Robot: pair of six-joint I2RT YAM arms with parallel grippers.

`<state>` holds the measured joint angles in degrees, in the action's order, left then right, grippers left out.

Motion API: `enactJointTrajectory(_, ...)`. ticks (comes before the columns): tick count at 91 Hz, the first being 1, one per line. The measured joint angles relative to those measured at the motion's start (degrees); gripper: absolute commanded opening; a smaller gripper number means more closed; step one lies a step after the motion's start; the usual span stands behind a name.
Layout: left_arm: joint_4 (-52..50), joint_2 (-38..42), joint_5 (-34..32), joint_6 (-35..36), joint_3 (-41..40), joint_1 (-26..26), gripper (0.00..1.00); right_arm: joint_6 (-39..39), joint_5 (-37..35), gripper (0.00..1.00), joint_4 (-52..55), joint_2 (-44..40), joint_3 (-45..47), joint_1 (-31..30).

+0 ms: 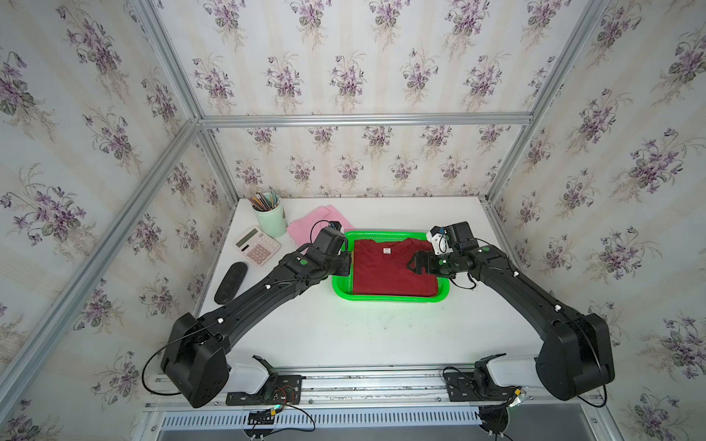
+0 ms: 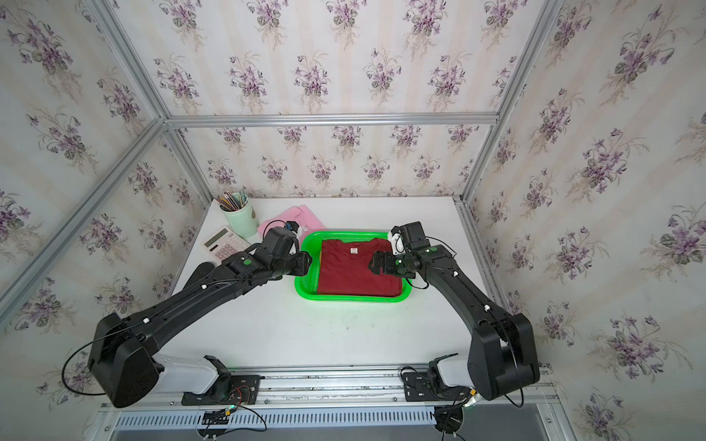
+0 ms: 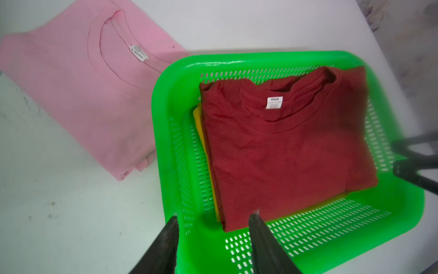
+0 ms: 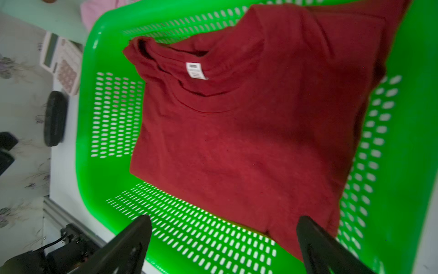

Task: Put the folded t-shirts into the basket
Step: Move the bin to the center of the board.

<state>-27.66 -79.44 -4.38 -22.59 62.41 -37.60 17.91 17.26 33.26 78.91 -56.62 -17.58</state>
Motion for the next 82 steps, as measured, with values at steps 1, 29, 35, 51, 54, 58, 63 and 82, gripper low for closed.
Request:
enactJointTrajectory(1, -0.1, 0.0, -0.1, 0.0, 0.0, 0.0, 0.51, 0.2, -0.3, 1.00, 0.0, 0.2, 0.2, 0.0)
enactJointTrajectory(29, -0.9, 1.6, -2.3, -0.3, -3.9, 0.6, 0.53, 1.6, -9.5, 1.00, -3.4, 3.3, 4.0, -0.1)
enactJointTrajectory(35, -0.5, 1.6, -2.2, -0.6, -4.4, 0.7, 0.53, 1.7, -12.3, 1.00, -4.0, 4.6, 4.5, 0.0)
enactJointTrajectory(51, 1.4, 1.7, 0.1, -2.8, -6.6, 1.0, 0.54, 2.9, -20.7, 1.00, -4.9, 6.1, 5.1, 2.0)
enactJointTrajectory(54, 1.7, 1.8, 0.3, -3.2, -6.9, 1.1, 0.54, 3.0, -22.2, 1.00, -5.0, 6.0, 5.1, 2.8)
enactJointTrajectory(58, 2.2, 1.9, 0.9, -3.5, -7.2, 1.3, 0.56, 3.2, -24.0, 1.00, -5.0, 5.6, 5.0, 3.9)
enactJointTrajectory(63, 2.8, 1.8, 0.9, -3.9, -7.2, 1.9, 0.59, 3.5, -26.0, 1.00, -4.7, 4.5, 4.5, 5.0)
enactJointTrajectory(82, 3.4, -4.2, -0.9, -2.5, -2.6, 6.9, 0.59, 4.4, -32.4, 1.00, -3.4, -3.8, -0.1, 5.6)
